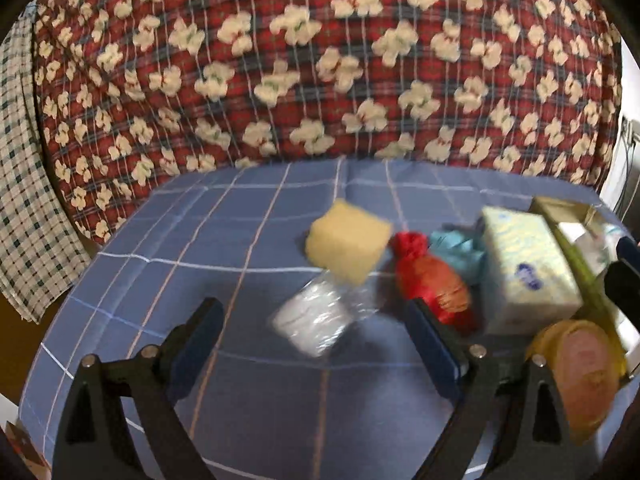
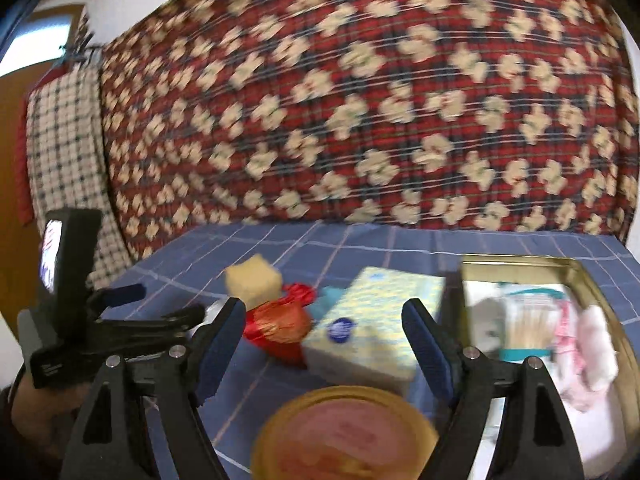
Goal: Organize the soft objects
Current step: 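Move both open tools back over the remaining items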
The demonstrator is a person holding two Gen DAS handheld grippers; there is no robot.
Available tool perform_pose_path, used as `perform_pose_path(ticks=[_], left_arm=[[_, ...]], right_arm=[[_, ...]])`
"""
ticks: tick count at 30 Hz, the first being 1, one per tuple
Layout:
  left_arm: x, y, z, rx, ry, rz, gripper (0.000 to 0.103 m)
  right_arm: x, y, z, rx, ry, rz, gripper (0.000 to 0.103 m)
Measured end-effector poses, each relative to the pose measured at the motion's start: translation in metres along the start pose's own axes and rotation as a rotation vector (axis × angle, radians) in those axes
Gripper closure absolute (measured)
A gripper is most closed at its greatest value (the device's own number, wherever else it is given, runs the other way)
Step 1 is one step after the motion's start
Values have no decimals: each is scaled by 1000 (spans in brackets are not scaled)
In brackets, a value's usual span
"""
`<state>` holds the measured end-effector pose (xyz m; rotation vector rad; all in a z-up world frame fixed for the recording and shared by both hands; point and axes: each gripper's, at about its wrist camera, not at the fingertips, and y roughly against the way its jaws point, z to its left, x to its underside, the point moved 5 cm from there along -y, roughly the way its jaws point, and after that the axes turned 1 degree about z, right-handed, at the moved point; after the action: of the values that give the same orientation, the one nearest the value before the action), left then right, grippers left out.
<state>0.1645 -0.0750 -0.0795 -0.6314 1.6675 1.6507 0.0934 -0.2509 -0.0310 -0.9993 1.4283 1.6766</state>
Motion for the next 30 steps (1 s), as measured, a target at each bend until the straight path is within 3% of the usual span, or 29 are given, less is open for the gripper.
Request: perform_pose_path(ticks=[6, 11, 15, 18, 19, 21, 22, 23, 30], left_arm=[[8, -24, 7, 3, -18, 67, 10], [3, -34, 9, 4, -21, 76, 10], [3, -47, 6, 34, -27, 109, 17], [7, -57, 7, 38, -19, 138, 26], [8, -59, 8, 51, -9, 149, 37], [8, -59, 8, 76, 6, 150, 42], [8, -59, 8, 86, 3, 152, 54], [8, -59, 7, 87, -11, 155, 81], [9, -50, 22, 73, 34, 121, 88]], right_arm=[[6, -16, 17, -11, 24, 41, 21], [6, -23, 24, -8, 39, 60, 21], [6, -27, 32, -2, 59, 72, 21], [6, -31, 34, 5, 66, 80, 21], [6, -32, 35, 6, 66, 83, 21], [7, -34, 36, 13, 69, 89, 21], [7, -35, 36, 19, 71, 94, 21], [6, -35, 37, 21, 72, 95, 21], [7, -40, 48, 32, 81, 105, 21]])
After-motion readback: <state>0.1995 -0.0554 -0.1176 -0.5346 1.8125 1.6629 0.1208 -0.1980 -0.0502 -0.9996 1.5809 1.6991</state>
